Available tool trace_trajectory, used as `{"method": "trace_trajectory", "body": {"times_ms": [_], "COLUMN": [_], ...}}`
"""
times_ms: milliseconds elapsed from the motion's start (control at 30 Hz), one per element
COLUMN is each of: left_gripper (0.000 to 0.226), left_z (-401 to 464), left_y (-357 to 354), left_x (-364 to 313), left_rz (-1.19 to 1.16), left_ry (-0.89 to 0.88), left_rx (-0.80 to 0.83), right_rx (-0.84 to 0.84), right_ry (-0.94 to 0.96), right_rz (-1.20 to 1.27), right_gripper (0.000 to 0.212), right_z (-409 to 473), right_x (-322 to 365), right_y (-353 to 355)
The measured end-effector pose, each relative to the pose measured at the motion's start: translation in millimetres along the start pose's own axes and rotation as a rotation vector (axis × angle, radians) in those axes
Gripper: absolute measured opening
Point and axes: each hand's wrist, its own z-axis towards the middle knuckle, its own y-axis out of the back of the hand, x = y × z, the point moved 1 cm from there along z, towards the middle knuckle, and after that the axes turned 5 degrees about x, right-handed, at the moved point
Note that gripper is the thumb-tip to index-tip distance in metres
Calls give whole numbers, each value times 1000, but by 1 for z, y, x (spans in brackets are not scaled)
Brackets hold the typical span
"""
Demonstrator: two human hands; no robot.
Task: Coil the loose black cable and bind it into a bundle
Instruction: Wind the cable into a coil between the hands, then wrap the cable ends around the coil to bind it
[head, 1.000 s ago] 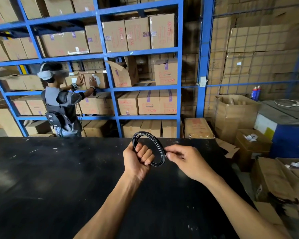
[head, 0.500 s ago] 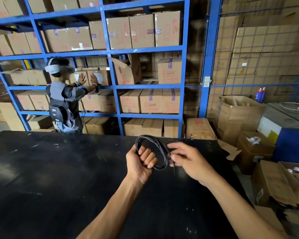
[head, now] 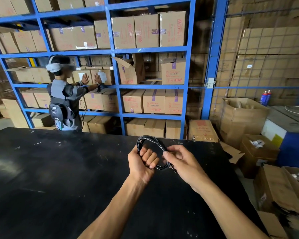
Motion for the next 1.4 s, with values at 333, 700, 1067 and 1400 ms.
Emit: {"method": "trace_trajectory", "body": {"times_ms": [333, 700, 1067, 1400], "left_gripper": [65, 49, 32, 21], "left_z": [-11, 0, -11, -3], "left_y": [12, 18, 4, 4], "left_x": [13, -24, -18, 1], "left_rz": [-37, 867, 1624, 1597], "left_ry": [119, -22, -113, -426], "left_rx": [167, 65, 187, -195], "right_rx": [-262, -207, -100, -212], "right_ry": [69, 57, -76, 114], "right_rz": [83, -309, -226, -323], "right_gripper": [38, 29, 32, 22], "right_z": [9, 26, 34, 20], "right_x": [-9, -7, -8, -11], "right_y": [-11, 3, -1, 3]}}
